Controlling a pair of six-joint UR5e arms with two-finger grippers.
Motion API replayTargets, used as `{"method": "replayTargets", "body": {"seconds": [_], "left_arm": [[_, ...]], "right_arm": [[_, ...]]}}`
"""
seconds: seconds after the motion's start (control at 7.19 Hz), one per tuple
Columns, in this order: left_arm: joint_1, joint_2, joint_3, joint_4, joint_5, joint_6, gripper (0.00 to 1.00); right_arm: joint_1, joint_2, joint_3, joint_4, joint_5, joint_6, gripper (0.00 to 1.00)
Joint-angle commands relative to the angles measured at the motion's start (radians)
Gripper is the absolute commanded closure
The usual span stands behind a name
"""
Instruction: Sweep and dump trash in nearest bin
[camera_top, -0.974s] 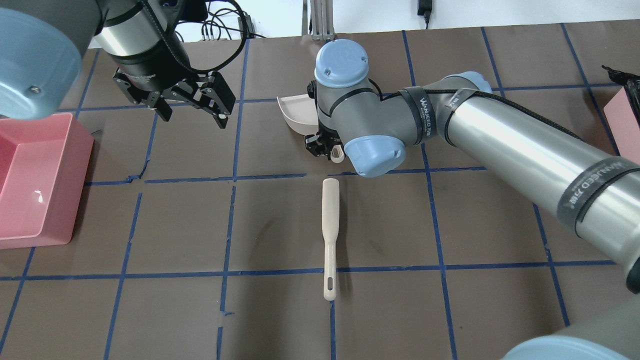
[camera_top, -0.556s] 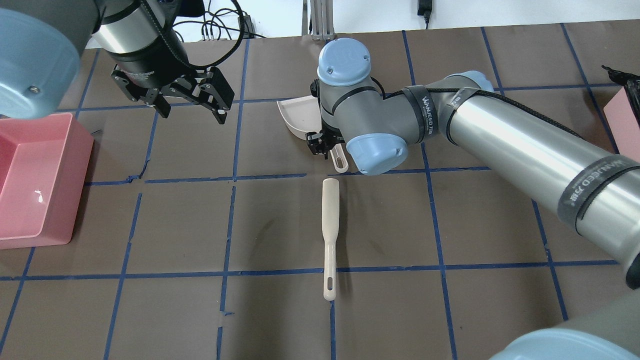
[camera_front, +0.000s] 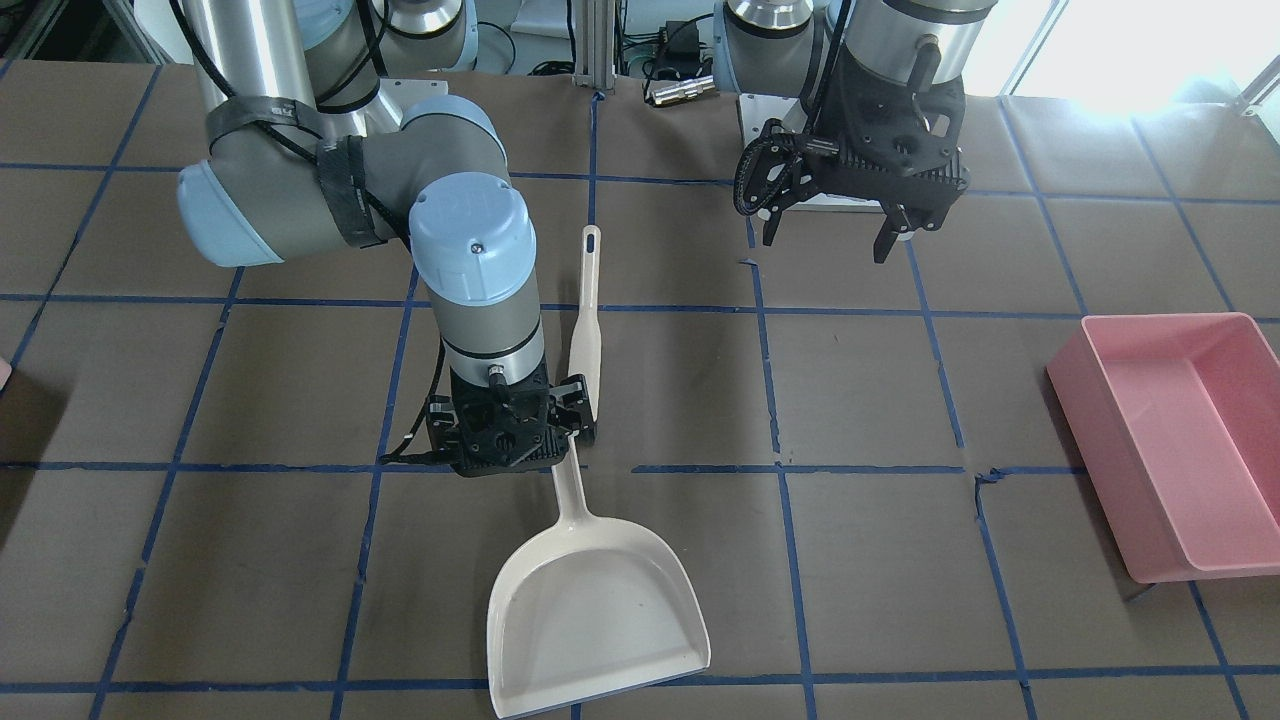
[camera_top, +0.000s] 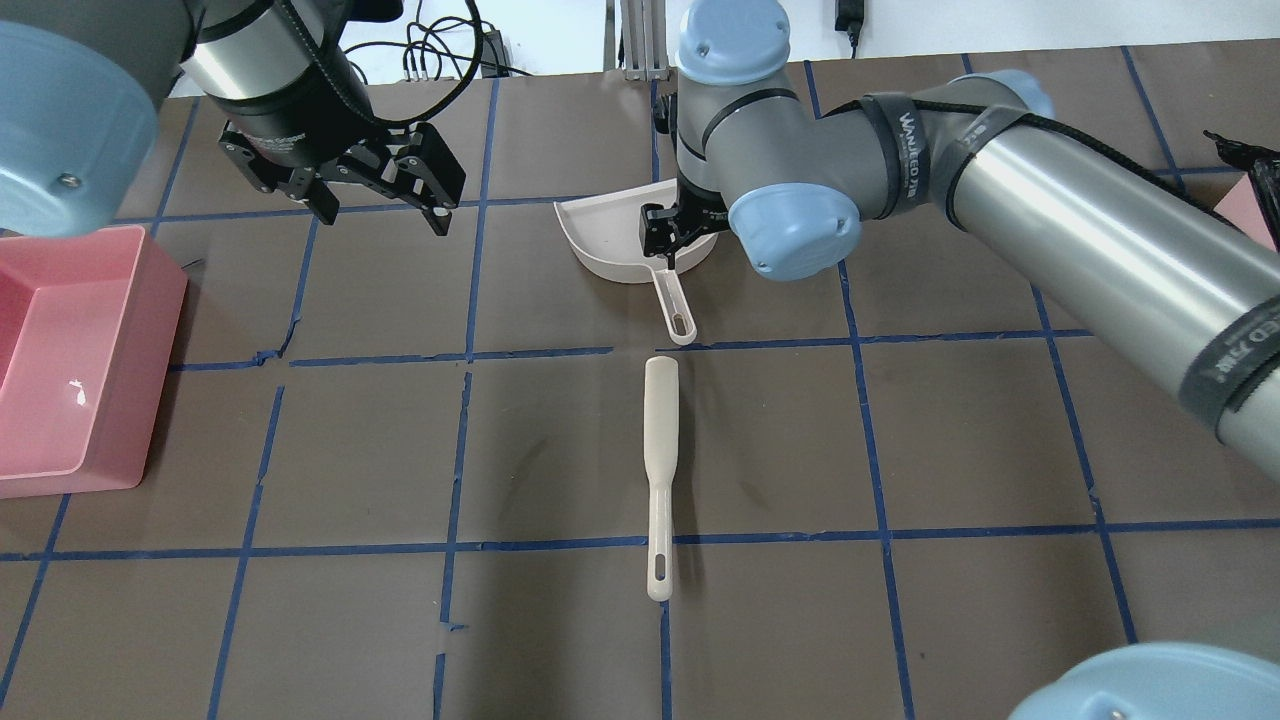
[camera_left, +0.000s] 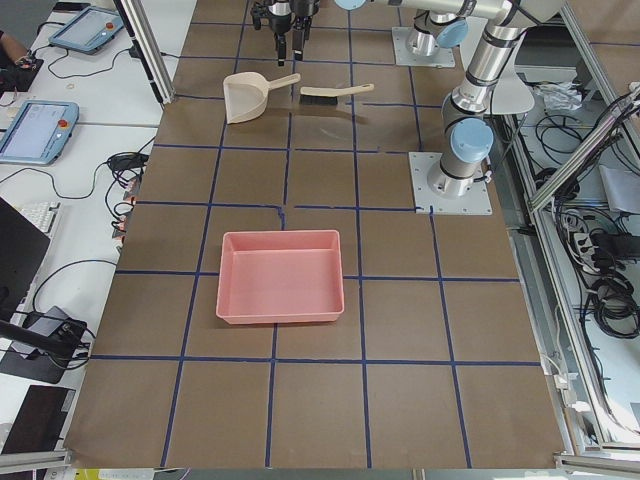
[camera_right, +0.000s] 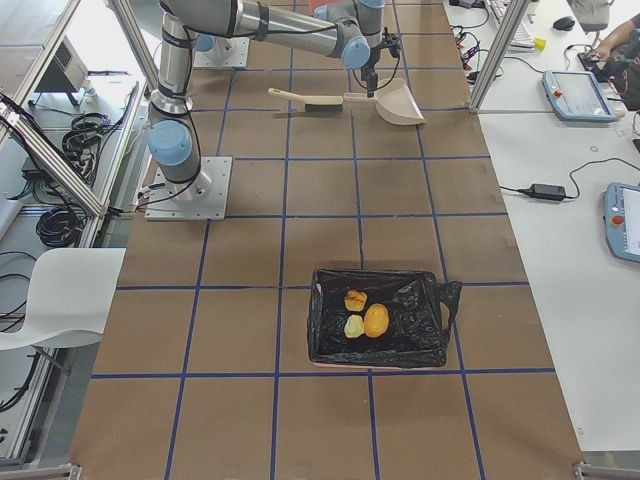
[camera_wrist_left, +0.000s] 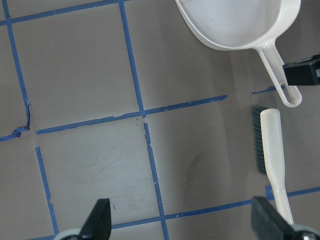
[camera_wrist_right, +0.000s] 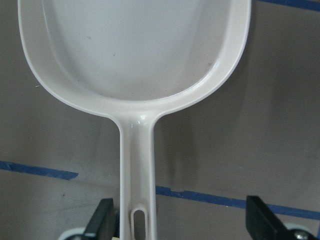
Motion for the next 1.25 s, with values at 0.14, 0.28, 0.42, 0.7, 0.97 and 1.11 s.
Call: {"method": "replayTargets", "body": {"seconds": [0.14,0.28,0.42,0.7,0.97,1.11], "left_arm": [[0.000,0.000,0.000,-0.001,0.000,0.000,0.00],[0.000,0.000,0.000,-0.002,0.000,0.000,0.00],[0.000,0.000,0.000,-0.002,-0.002,0.000,0.00],[0.000,0.000,0.000,-0.002,0.000,0.000,0.00],[0.000,0.000,0.000,-0.004,0.000,0.000,0.00],[0.000,0.000,0.000,-0.004,0.000,0.000,0.00]], "right_arm": [[-0.121,-0.207,-0.013,0.314,0.007,-0.105,0.00],[-0.161,-0.273,-0.013,0.385,0.004,-0.143,0.00],[-0.198,-0.329,-0.022,0.457,0.000,-0.156,0.00],[-0.230,-0.362,-0.100,0.589,0.000,-0.209,0.00],[-0.258,-0.363,-0.123,0.610,0.006,-0.210,0.00],[-0.247,-0.363,-0.123,0.608,0.004,-0.194,0.00]]}}
